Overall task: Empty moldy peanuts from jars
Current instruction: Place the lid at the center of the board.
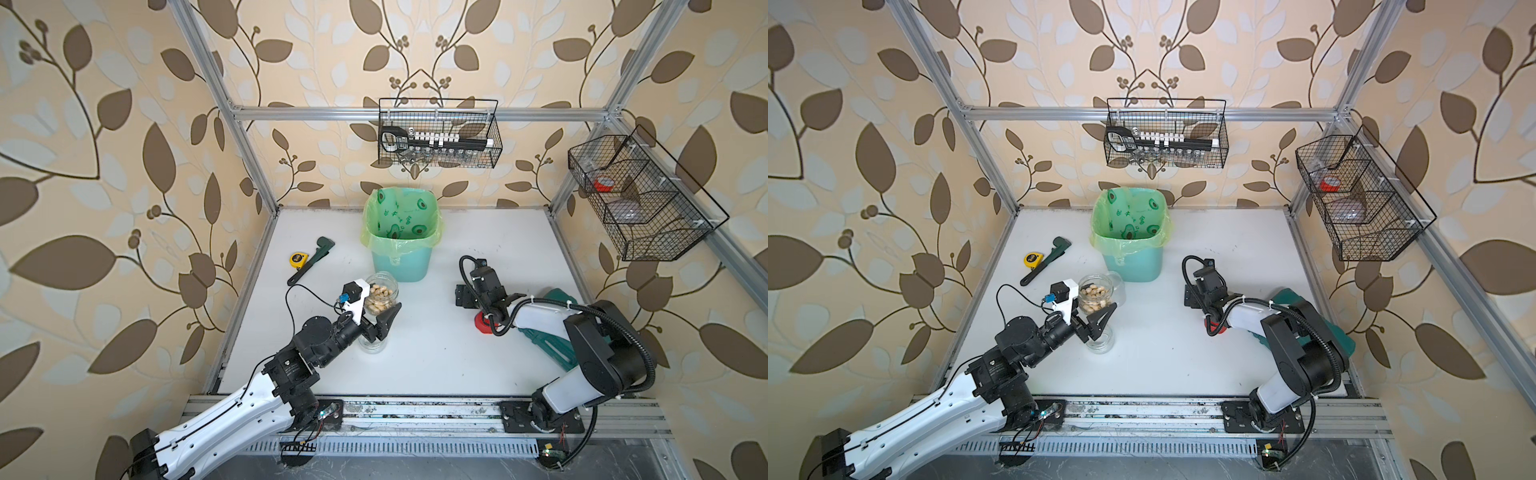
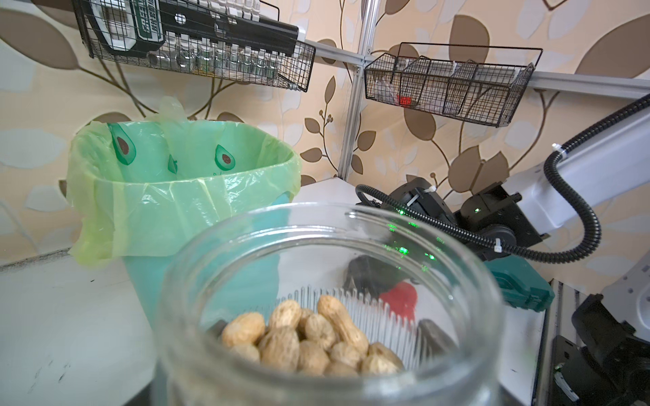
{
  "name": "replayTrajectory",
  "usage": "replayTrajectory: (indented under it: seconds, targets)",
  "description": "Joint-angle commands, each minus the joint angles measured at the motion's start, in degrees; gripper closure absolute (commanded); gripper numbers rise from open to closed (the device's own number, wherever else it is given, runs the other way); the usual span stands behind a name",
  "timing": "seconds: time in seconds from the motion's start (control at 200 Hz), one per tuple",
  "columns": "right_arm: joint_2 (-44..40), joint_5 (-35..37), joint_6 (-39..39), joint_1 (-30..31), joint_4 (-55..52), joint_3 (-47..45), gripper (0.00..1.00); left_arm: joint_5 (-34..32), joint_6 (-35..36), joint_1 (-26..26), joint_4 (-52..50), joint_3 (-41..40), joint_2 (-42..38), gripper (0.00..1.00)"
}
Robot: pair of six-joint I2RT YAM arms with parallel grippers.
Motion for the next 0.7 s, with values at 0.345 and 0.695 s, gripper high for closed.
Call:
replayTrajectory:
  seconds: [0.345, 0.695]
  targets:
    - [-18.7, -2.3, 0.3, 2.1, -11.6, 2.9, 0.11, -1.2, 1.2, 0.1, 5.4, 0.5, -1.0, 1.0]
    - [-36.5, -29.8, -3.5, 2.3, -18.7, 7.8, 0.07, 5.4, 0.3, 0.1, 7.3, 1.2, 0.7, 1.0]
